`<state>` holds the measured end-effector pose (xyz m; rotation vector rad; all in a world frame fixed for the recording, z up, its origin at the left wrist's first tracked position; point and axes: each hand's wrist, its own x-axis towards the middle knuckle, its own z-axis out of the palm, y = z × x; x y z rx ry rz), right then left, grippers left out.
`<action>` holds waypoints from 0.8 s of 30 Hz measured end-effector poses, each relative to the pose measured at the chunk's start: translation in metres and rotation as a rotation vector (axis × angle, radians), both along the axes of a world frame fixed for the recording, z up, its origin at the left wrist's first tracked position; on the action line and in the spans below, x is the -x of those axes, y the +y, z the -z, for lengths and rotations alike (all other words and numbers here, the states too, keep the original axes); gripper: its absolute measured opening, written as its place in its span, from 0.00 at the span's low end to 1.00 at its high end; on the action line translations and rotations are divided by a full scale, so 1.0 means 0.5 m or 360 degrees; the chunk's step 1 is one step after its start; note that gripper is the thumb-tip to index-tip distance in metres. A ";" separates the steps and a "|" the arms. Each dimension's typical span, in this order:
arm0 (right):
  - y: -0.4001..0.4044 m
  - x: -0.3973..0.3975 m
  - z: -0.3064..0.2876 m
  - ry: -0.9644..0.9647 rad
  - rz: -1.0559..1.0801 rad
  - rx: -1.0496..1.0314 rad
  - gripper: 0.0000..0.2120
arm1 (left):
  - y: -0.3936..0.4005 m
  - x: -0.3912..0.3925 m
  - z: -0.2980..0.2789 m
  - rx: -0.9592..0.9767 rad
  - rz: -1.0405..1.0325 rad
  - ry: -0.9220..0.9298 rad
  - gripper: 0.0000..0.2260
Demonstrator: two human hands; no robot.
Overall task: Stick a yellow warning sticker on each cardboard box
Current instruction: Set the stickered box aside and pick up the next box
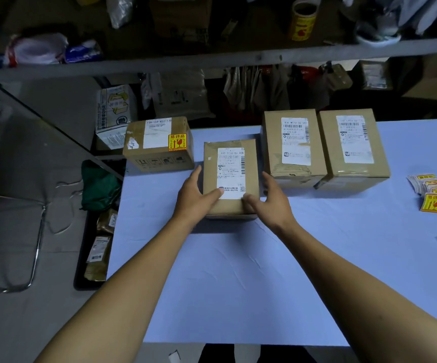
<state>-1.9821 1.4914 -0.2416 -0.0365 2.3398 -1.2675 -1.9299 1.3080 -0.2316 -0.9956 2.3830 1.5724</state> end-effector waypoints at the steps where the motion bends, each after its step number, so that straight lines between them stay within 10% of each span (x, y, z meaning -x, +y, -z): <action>1: -0.001 0.005 0.007 -0.0150 0.0046 0.0081 0.39 | -0.001 0.008 0.010 -0.0161 -0.0061 -0.0011 0.38; 24: 0.062 -0.127 -0.045 -0.0252 0.0179 0.0392 0.25 | 0.060 -0.097 -0.035 -0.0447 0.0031 0.0205 0.28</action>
